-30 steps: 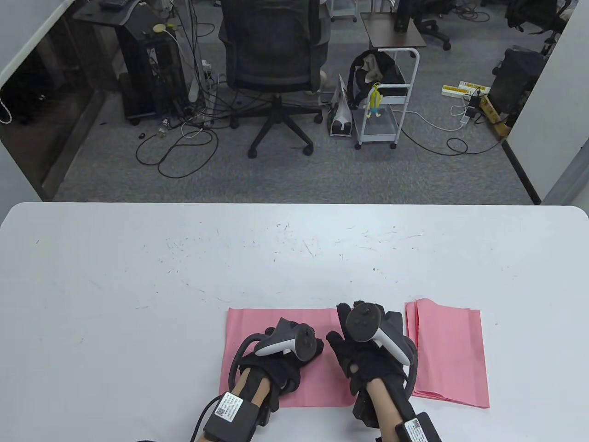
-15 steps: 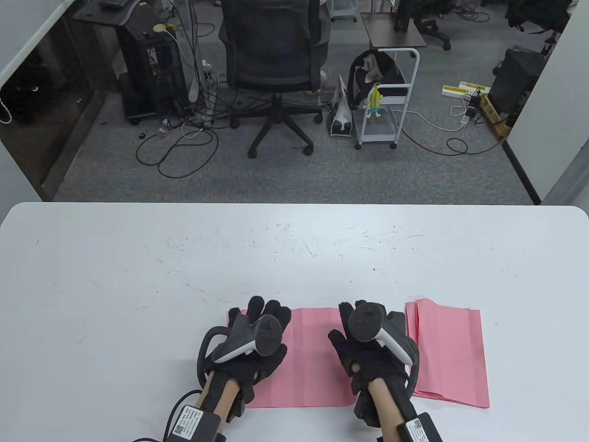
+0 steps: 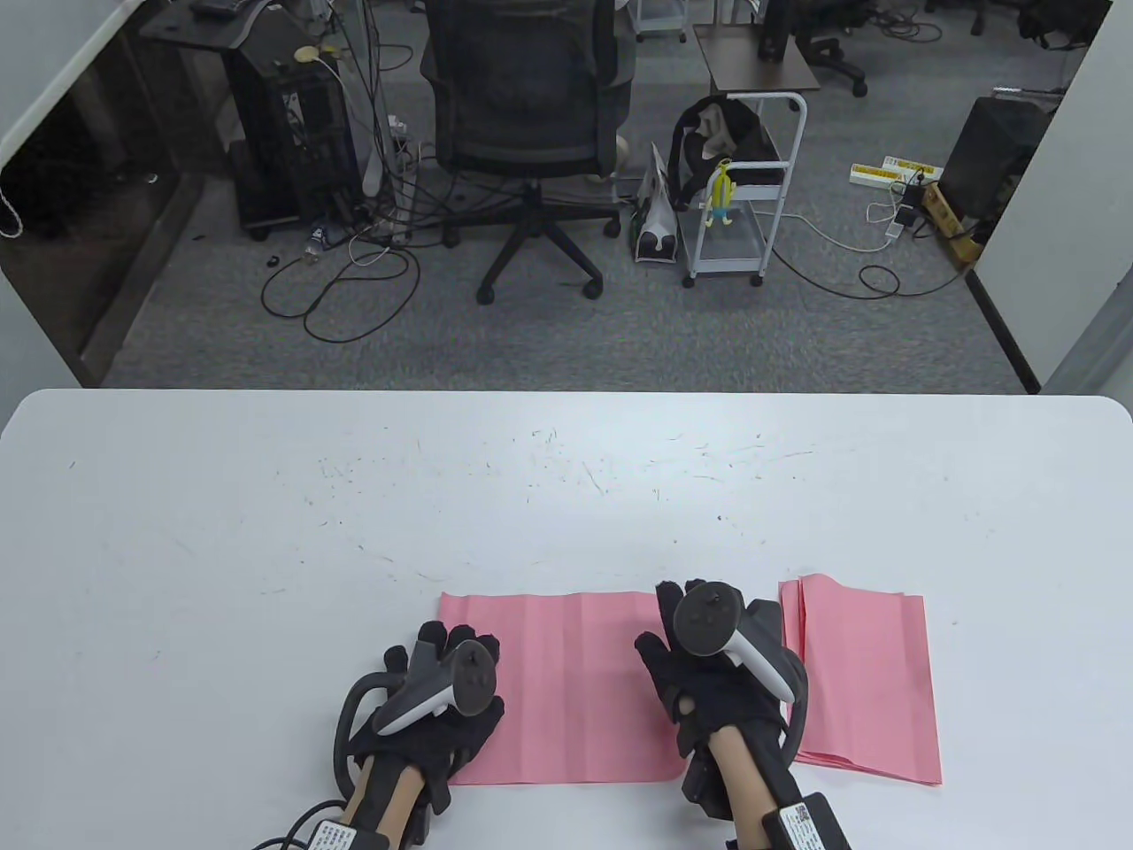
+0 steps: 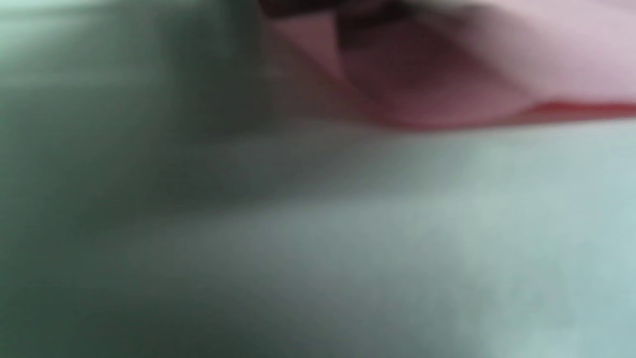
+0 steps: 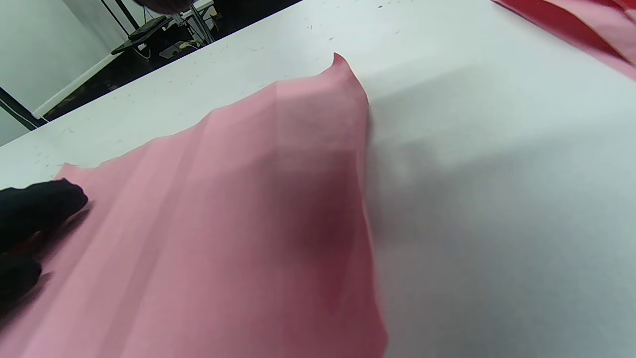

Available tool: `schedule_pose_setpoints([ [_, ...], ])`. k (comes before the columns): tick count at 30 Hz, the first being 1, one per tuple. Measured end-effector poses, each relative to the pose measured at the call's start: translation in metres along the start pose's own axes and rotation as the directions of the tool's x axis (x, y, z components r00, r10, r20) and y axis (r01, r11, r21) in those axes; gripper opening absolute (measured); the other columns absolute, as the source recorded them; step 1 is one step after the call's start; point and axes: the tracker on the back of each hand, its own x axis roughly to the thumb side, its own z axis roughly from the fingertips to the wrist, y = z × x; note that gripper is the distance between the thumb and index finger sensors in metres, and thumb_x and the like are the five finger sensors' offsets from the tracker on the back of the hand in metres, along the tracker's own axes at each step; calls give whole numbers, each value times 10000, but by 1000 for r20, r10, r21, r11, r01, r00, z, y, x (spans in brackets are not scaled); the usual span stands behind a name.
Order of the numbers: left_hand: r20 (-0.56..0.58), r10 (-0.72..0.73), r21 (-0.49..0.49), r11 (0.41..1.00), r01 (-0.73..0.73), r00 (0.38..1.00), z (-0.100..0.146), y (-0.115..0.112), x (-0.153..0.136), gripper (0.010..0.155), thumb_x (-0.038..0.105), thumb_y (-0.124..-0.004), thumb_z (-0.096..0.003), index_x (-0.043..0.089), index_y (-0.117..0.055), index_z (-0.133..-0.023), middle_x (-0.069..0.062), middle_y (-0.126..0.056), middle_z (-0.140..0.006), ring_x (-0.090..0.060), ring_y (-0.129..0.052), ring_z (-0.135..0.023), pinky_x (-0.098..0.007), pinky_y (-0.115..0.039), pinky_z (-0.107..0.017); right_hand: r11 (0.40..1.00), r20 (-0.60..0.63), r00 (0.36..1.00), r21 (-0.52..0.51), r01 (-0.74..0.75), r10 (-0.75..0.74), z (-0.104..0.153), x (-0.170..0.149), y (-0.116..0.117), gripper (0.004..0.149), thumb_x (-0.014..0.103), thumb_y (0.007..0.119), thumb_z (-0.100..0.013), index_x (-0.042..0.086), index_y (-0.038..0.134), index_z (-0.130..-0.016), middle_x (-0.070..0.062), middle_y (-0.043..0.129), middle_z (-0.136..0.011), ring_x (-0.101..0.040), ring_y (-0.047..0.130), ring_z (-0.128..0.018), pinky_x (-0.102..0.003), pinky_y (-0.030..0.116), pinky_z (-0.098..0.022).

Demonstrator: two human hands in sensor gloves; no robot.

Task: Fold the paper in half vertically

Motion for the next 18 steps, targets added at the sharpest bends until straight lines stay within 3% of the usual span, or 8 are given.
schedule_pose_setpoints([
  [3, 14, 29, -38, 999, -29, 999, -3, -8, -3, 749, 635, -420, -544, 372, -67, -1150, 47, 0, -1246, -387, -14, -1136, -670, -187, -816, 1000, -2, 1000, 13, 18, -18, -4, -2, 3, 705, 513, 653, -507, 294, 319, -1088, -76, 258, -1172, -440, 172, -1052, -644, 262, -749],
  [9, 23, 49, -45, 998, -48, 999, -3, -10, -2, 754, 633, -396, -540, 355, -36, -1141, 38, 45, -1227, -400, 27, -1118, -680, -131, -790, 992, -17, 992, 11, 122, -122, -12, -9, 2, 731, 523, 645, -513, 285, 263, -1089, -78, 260, -1174, -440, 212, -1060, -636, 296, -758],
  [12, 26, 55, -48, 997, -54, 998, -3, -10, -2, 754, 631, -397, -541, 352, -34, -1140, 36, 50, -1224, -404, 31, -1115, -683, -126, -785, 983, -93, 980, 35, 179, -175, -27, -15, 5, 756, 533, 641, -516, 279, 217, -1087, -79, 230, -1174, -442, 214, -1062, -630, 303, -762],
  [18, 30, 59, -51, 997, -57, 998, -4, -11, -1, 754, 630, -396, -541, 352, -30, -1139, 35, 54, -1221, -401, 34, -1112, -683, -120, -782, 987, -271, 956, 79, 137, -111, -61, -27, 11, 805, 547, 645, -513, 262, 144, -1075, -83, 177, -1166, -444, 211, -1061, -626, 309, -765],
])
